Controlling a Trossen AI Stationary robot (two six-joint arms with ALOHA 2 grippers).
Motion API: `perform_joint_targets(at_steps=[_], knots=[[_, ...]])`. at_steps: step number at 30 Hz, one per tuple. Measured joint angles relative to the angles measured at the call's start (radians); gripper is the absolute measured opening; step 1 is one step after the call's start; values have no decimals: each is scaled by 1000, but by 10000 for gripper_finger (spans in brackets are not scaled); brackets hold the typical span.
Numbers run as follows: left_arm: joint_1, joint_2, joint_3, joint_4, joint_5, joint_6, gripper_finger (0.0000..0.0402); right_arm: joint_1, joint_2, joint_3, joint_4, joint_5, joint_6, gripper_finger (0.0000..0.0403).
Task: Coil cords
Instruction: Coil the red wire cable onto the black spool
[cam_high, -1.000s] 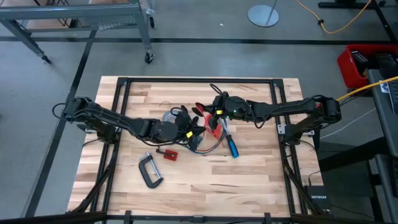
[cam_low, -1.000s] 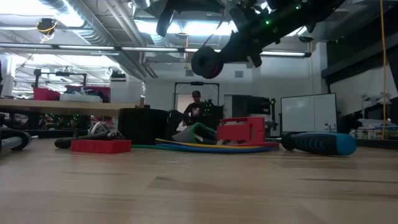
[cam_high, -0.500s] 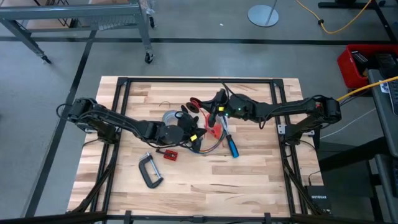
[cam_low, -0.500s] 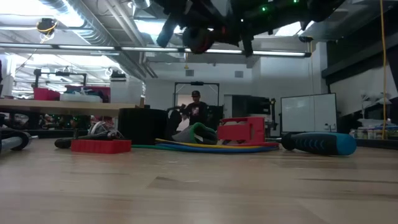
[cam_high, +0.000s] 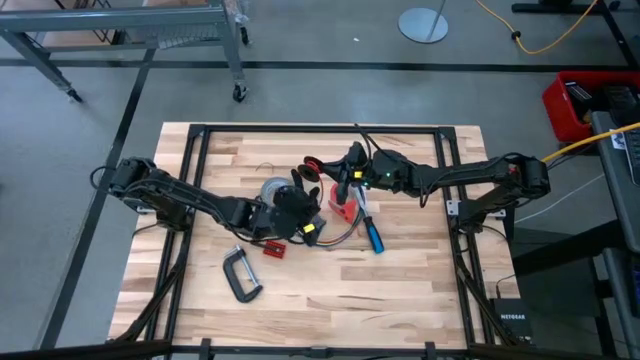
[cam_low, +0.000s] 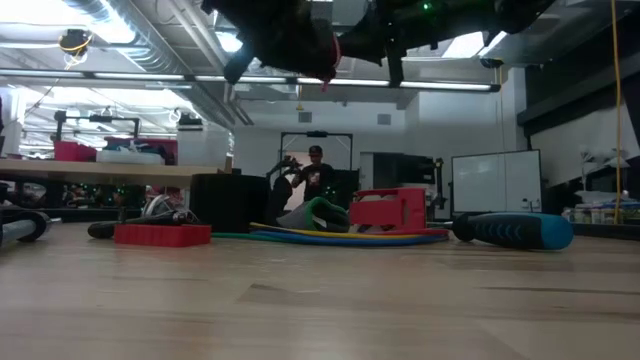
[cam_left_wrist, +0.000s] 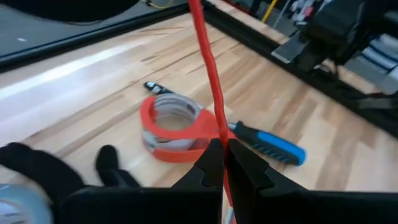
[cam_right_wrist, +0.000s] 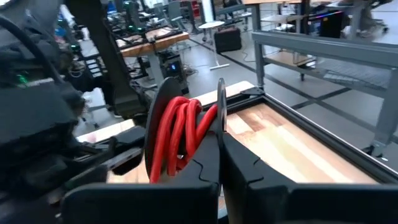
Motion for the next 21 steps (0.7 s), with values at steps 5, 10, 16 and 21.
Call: perform_joint_targets(at_steps=[5,10,16,21], knots=[[-26,0,0,-56,-67,-2,0,0,-9,0,3,-45,0,1],[-42,0,0,-113,-126,-5,0,0,-17,0,8,-106,0,1],[-44,0,0,-154,-148,-5,0,0,-18,0,8,-168,0,1],[-44,-1,0,-188,-152,-5,0,0,-18,0,8,-213,9,1]])
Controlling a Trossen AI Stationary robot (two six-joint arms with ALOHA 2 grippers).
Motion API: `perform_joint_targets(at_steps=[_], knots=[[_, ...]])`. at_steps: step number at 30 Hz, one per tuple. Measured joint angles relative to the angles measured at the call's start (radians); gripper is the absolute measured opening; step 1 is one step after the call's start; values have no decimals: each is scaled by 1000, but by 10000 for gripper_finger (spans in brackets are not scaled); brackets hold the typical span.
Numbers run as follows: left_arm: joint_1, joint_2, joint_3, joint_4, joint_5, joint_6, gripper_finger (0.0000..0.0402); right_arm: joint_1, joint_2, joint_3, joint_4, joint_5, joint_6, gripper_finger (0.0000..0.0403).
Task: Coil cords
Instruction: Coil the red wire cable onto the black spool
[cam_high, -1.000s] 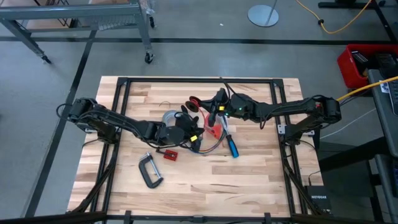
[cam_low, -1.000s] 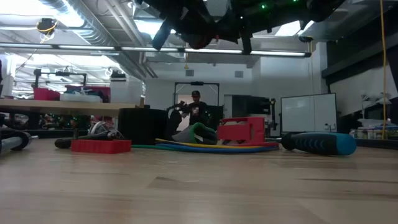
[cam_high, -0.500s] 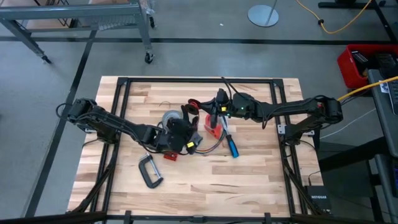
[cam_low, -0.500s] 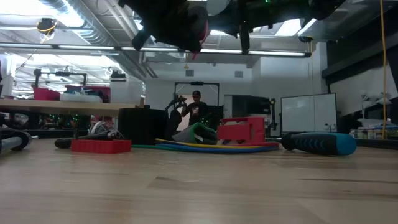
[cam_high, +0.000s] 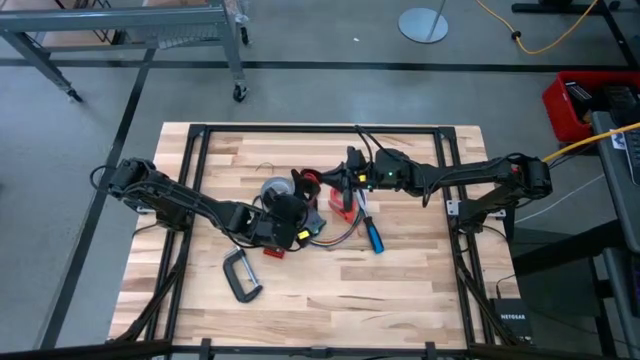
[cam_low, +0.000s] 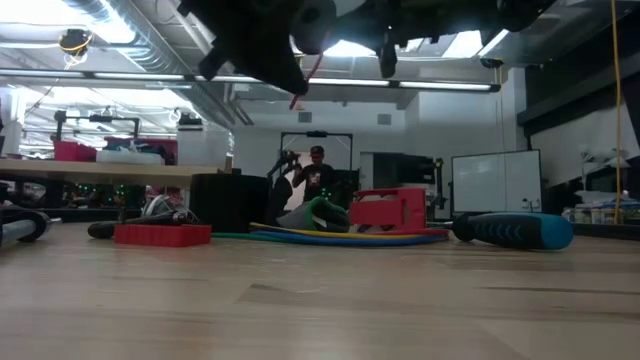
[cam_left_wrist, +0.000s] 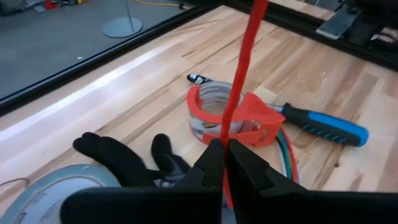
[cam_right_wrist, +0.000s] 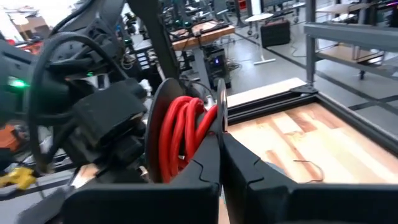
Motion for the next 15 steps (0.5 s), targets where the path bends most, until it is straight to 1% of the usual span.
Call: perform_joint_targets(at_steps=[8,15], knots=[[0,-1,0,-43,-11,1,0,0,0,0,-8,-87,10,1],[0,-5,0,-79,-10,1,0,0,-1,1,-66,-95,11,1]])
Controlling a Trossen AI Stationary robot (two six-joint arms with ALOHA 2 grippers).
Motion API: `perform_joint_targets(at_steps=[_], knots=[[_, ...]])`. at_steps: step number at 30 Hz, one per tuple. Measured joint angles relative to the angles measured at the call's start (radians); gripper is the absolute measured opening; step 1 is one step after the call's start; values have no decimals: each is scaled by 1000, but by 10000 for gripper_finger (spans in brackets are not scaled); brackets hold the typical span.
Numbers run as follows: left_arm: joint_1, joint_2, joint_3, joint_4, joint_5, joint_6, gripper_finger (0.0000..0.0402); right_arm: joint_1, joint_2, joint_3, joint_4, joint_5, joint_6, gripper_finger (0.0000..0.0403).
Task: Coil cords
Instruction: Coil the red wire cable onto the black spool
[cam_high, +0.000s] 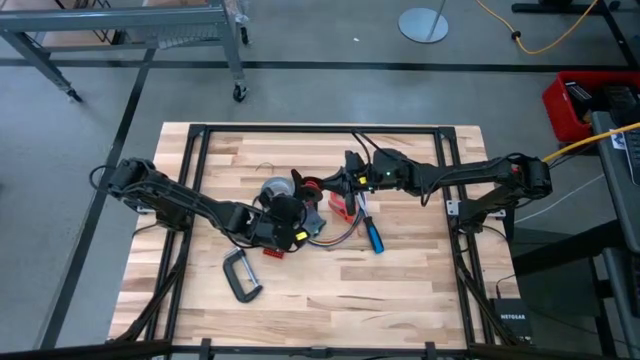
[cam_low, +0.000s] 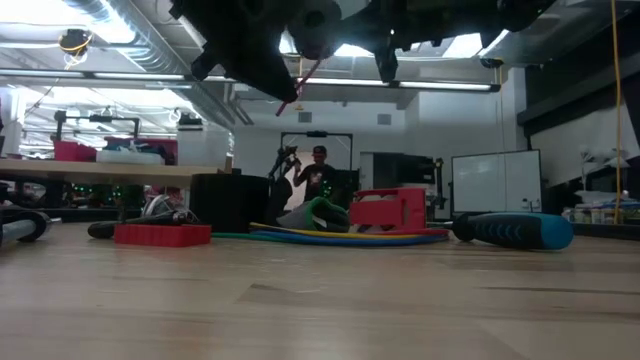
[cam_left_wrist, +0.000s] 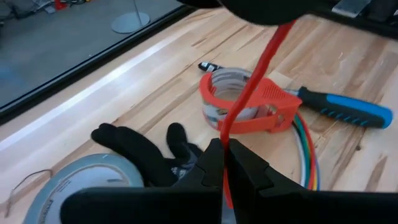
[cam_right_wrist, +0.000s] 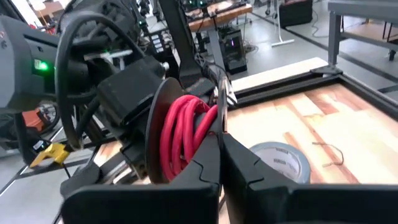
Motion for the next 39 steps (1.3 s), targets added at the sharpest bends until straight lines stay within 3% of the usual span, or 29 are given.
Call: perform_joint_targets(at_steps=[12,39], knots=[[-11,-20,0,-124,-8,-79,0,0,0,0,-76,-15,-1,1],[-27,-20,0,-133,-38,-93,0,0,0,0,-115,-18,-2,1]])
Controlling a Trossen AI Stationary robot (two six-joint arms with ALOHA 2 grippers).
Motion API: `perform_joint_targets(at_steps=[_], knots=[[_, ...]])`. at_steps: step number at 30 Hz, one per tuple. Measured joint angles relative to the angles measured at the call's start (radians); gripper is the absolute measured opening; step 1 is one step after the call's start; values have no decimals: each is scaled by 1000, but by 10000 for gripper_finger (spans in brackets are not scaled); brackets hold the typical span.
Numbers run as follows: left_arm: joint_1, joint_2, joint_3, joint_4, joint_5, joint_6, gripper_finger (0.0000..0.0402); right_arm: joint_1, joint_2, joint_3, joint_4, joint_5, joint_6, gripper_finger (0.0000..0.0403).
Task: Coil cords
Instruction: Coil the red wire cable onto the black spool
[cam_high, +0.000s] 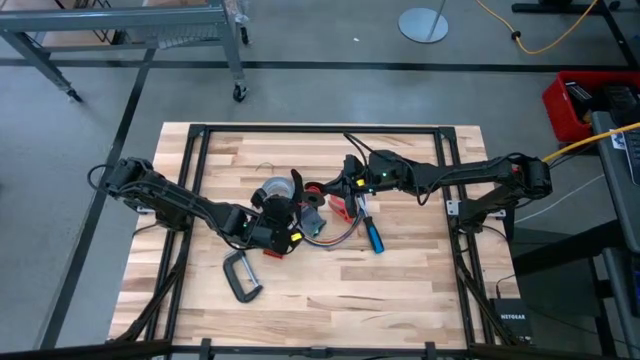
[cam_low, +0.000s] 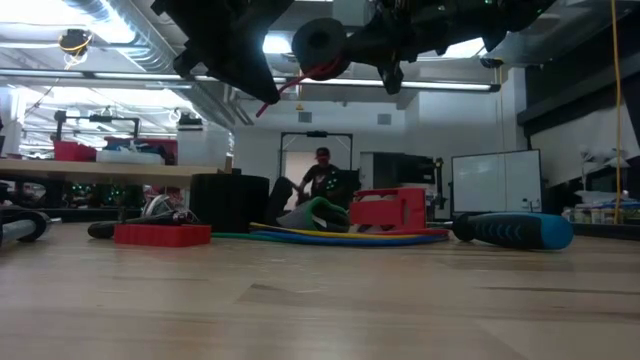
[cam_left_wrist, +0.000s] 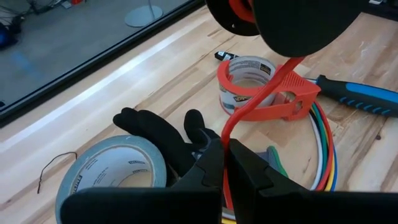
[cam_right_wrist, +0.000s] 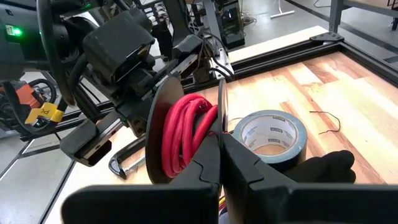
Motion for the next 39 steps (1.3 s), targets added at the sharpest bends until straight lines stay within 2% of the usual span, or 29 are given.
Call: perform_joint_targets(at_steps=[10,15,29,39], knots=[[0,0,0,1,-1,35,0,0,0,0,0,0,0,1],[0,-3,0,1,0,53,0,0,1,0,-12,-40,0,1],[0,-81,0,-19,4,88,0,0,1,0,-61,-69,0,1],[0,-83,0,91,2,208,0,3,1,0,-84,-122,0,1]])
